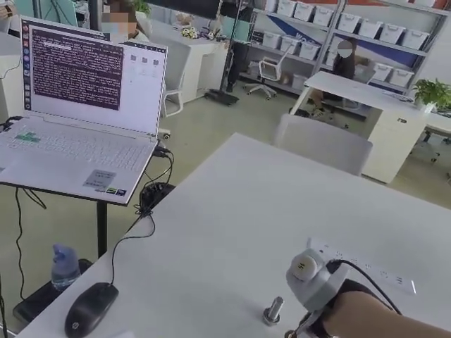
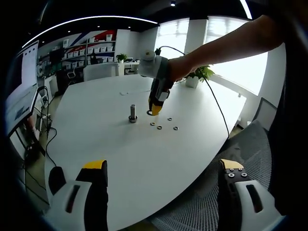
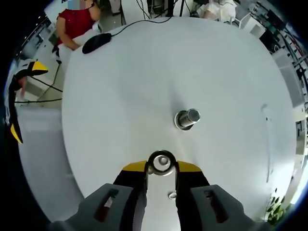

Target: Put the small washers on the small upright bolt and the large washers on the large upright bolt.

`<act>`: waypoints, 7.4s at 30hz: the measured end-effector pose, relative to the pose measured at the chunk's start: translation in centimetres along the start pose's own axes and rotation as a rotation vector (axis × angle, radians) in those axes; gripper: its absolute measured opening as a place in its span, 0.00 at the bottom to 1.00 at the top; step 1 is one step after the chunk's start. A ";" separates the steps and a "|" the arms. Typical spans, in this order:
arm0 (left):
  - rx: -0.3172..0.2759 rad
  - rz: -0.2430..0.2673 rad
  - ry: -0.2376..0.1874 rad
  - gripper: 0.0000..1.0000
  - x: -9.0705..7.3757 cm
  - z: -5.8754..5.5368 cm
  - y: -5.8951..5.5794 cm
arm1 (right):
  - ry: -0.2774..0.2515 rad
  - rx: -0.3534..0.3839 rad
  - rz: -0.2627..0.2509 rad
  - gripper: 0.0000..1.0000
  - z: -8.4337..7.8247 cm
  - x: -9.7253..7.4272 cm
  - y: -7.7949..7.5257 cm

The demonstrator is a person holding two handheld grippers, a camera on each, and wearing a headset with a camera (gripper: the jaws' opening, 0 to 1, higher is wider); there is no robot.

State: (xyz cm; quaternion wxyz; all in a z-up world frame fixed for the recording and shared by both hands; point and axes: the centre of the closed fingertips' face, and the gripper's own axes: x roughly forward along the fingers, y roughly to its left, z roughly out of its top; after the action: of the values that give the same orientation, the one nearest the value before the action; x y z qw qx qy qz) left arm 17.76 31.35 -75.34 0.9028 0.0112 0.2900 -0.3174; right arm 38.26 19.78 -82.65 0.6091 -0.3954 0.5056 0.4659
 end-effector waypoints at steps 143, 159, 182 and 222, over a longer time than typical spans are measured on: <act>-0.047 -0.008 -0.018 0.87 2.0 0.6 2.0 | 0.024 -0.115 0.021 0.23 5.6 5.2 -3.9; -0.055 -0.014 -0.009 0.86 2.2 0.3 1.7 | 0.006 -0.138 0.025 0.32 6.0 5.1 -4.0; -0.045 -0.042 0.004 0.84 2.0 0.0 0.8 | -0.032 -0.115 0.012 0.34 5.7 2.8 -4.5; 0.000 -0.101 0.001 0.84 1.4 1.8 0.5 | -0.047 -0.044 0.002 0.32 2.7 -2.5 -3.5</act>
State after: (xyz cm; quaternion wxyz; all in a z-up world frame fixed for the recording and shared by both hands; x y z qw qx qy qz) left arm 19.83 30.60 -74.65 0.8855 -0.0031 0.2906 -0.3624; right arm 42.18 21.06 -79.71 0.6113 -0.3972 0.4812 0.4867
